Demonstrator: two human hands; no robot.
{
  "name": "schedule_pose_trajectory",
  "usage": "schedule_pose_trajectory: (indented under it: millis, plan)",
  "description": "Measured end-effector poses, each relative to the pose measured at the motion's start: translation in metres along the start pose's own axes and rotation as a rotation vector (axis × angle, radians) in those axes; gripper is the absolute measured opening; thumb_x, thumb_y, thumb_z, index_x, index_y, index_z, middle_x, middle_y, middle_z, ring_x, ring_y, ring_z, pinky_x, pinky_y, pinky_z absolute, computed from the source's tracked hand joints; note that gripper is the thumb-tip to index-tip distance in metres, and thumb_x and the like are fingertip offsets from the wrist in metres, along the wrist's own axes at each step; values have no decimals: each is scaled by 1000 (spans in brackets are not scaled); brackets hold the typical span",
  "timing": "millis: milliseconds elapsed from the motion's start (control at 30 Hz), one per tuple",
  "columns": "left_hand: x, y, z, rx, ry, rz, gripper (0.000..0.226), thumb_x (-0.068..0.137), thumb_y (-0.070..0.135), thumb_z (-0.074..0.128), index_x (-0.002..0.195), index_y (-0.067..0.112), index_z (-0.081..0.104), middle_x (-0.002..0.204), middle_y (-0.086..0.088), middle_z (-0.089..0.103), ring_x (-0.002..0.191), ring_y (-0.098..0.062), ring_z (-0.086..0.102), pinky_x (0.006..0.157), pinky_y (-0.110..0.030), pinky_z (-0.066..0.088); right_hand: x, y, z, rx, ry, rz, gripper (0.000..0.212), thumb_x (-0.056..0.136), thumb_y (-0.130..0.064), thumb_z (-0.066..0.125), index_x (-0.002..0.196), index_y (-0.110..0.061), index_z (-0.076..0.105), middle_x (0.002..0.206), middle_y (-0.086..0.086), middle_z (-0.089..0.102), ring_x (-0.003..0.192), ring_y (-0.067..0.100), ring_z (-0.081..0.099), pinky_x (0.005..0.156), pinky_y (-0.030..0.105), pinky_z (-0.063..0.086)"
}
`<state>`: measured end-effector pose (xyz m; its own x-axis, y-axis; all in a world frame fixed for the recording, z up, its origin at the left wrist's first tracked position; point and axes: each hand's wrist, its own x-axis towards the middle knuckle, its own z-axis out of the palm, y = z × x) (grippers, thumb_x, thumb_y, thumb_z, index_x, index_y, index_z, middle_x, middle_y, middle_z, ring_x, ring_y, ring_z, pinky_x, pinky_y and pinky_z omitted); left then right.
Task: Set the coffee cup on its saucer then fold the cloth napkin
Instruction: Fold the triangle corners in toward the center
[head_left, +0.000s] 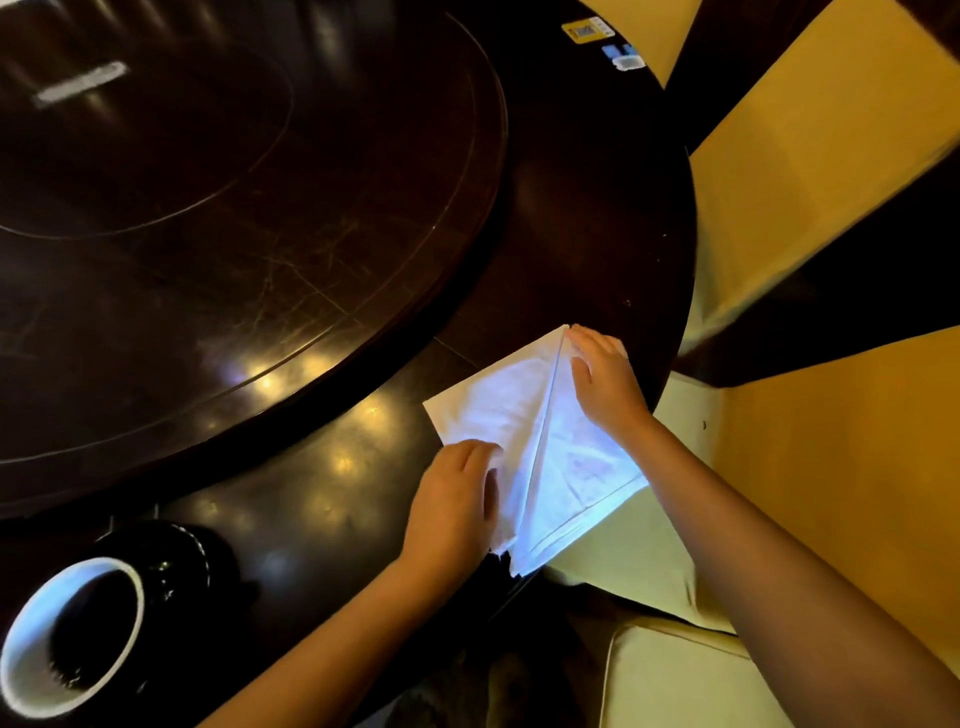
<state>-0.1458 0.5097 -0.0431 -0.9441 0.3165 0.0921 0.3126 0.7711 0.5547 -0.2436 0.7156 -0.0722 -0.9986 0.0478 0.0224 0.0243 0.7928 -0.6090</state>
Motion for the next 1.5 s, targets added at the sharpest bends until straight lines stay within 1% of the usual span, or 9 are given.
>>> schedule_pose_trajectory:
  millis: [100, 167, 267, 400, 567, 800, 967, 1200, 1500]
  plan:
    - [-15, 4, 17, 85, -94, 101, 37, 90, 24, 51, 123, 8, 55, 127, -14, 59, 118, -31, 54, 101, -40, 40, -26, -3, 1, -43, -49, -140, 40, 94, -2, 39, 133, -3, 45, 142, 14, 44, 133, 29, 36, 111, 32, 27]
    - [-30, 9, 33, 122, -271, 81, 54, 95, 37, 38, 142, 10, 29, 150, -12, 31, 140, -28, 25, 117, -41, 17, -43, -3, 7, -103, -121, -206, 40, 95, -5, 39, 135, -2, 42, 146, 16, 38, 137, 30, 31, 115, 39, 23]
    - [-52, 17, 54, 153, -338, 6, 70, 94, 49, 31, 146, 14, 0, 156, -6, -2, 143, -25, -8, 117, -42, -6, -62, 3, 17, -276, -280, -193, 49, 100, -19, 29, 147, -13, 16, 158, 6, 9, 146, 19, 5, 120, 34, 4]
    - [-63, 32, 62, 311, -257, 9, 71, 86, 46, 54, 141, 8, 30, 148, -15, 33, 137, -31, 27, 112, -49, 25, -65, -3, 22, -358, -249, -155, 51, 100, -27, 22, 148, -17, 6, 159, 2, 1, 146, 15, -3, 120, 34, 0]
    - [-65, 24, 72, 397, -214, 60, 72, 81, 40, 63, 138, 5, 35, 146, -16, 36, 135, -31, 31, 107, -45, 11, -67, -8, 37, -476, -394, -454, 56, 99, -37, 16, 147, -19, -4, 153, -3, -17, 144, 17, -12, 117, 34, -6]
    - [-68, 13, 85, 438, -201, 72, 75, 83, 37, 61, 142, 5, 27, 149, -18, 28, 138, -33, 24, 108, -50, 10, 5, 13, 27, -559, -256, -170, 56, 99, -40, 18, 148, -18, 1, 159, 1, 0, 146, 17, -2, 119, 39, 2]
    - [-69, 11, 88, 419, -215, 68, 80, 81, 32, 61, 144, 5, 19, 150, -22, 23, 140, -37, 17, 112, -51, 26, 35, 7, 13, -613, -238, 6, 58, 99, -40, 17, 148, -13, 2, 159, 5, -1, 146, 21, -2, 119, 41, 1]
    - [-67, 13, 86, 427, -203, 68, 81, 75, 30, 67, 141, 3, 26, 146, -21, 33, 138, -36, 25, 110, -50, 28, -31, -10, 38, -531, -475, -542, 55, 99, -39, 16, 148, -21, -1, 159, 1, -7, 145, 18, -8, 116, 35, -6]
    - [-67, 16, 83, 424, -192, 73, 82, 76, 26, 66, 142, 4, 22, 148, -21, 28, 139, -36, 21, 111, -49, 14, 35, -19, 40, -628, -279, -121, 57, 99, -39, 17, 148, -13, 1, 159, 5, -2, 146, 23, -3, 118, 41, 0]
